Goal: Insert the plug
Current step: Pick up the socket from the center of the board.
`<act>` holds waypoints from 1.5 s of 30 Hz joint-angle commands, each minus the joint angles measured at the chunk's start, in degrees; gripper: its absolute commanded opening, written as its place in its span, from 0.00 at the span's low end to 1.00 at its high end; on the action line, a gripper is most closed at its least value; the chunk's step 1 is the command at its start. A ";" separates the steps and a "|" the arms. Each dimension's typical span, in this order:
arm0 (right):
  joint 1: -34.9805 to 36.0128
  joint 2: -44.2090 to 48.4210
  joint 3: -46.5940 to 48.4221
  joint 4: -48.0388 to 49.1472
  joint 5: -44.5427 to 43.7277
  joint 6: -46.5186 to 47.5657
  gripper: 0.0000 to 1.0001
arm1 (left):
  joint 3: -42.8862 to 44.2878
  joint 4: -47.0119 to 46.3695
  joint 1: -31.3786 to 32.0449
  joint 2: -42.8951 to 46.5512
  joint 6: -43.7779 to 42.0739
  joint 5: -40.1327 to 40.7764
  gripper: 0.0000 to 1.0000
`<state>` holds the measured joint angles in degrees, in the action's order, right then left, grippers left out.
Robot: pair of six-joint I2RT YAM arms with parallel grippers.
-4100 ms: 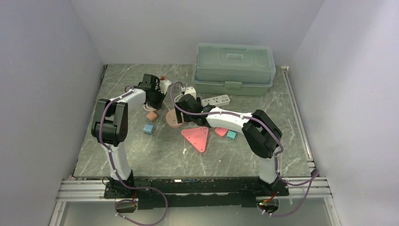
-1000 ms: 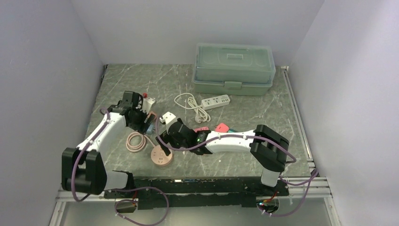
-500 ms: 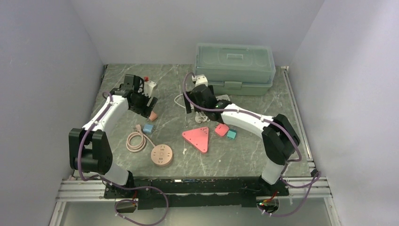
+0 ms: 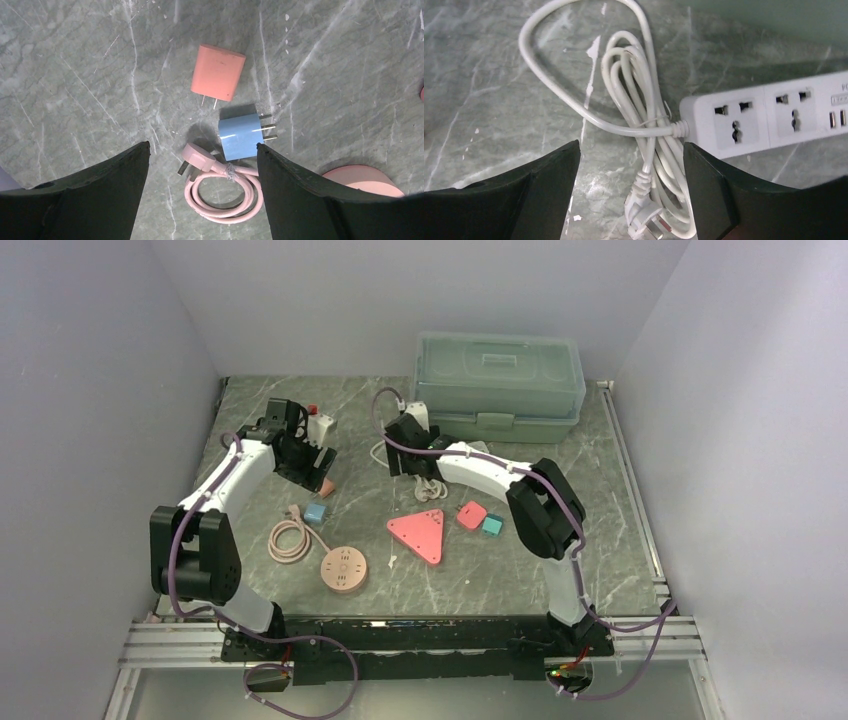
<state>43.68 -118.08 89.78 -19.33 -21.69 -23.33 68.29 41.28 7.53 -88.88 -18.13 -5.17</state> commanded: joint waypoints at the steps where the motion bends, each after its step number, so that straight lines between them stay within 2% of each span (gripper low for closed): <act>1: 0.00 2.44 -0.50 -5.13 -5.75 -11.52 0.79 | 1.74 -0.58 -0.40 -0.16 0.07 -1.48 0.83; 7: -0.13 1.87 -0.22 -6.09 -7.75 -18.45 0.74 | 1.18 -0.61 -0.55 0.04 -0.23 -2.04 0.82; 13: -0.34 -1.46 3.97 -6.79 -9.68 -23.91 0.71 | 0.01 -0.06 -0.84 1.35 -0.70 -2.30 0.82; 17: -0.53 -5.54 8.56 -11.66 -9.73 -28.01 0.64 | -0.02 0.25 -1.23 2.31 -1.07 -2.28 0.83; 22: -0.54 -7.33 9.45 -15.30 -9.94 -32.73 0.54 | -0.12 0.42 -1.96 3.14 -1.60 -2.76 0.83; 28: -0.41 -5.51 5.43 -15.63 -11.29 -36.22 0.56 | -1.09 0.03 -2.41 3.20 -1.78 -3.31 0.83; 35: -1.55 -9.44 8.92 -16.23 -11.54 -36.15 0.54 | -1.29 0.46 -2.82 4.62 -2.00 -3.27 0.83; 36: -1.67 -9.49 8.91 -15.80 -11.52 -35.71 0.49 | -1.29 0.61 -2.87 4.79 -2.03 -3.32 0.83; 39: -1.67 -7.73 8.14 -15.13 -11.90 -33.92 0.20 | -1.15 1.22 -3.04 5.15 -1.82 -3.60 0.83; 41: -1.60 -4.20 5.65 -13.44 -12.14 -31.80 0.06 | -1.09 1.29 -3.05 5.49 -1.91 -3.71 0.83; 42: -1.63 -1.84 3.70 -12.33 -12.14 -30.71 0.01 | -1.14 1.22 -3.09 5.63 -1.97 -3.70 0.83; 45: -1.60 5.16 -1.86 -8.96 -10.94 -25.37 0.00 | -0.94 1.34 -3.13 5.76 -1.91 -3.92 0.83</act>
<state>42.39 -123.20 93.06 -31.03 -31.40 -55.59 67.02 42.11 4.69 -85.52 -19.33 -7.68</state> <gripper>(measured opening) 0.035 0.828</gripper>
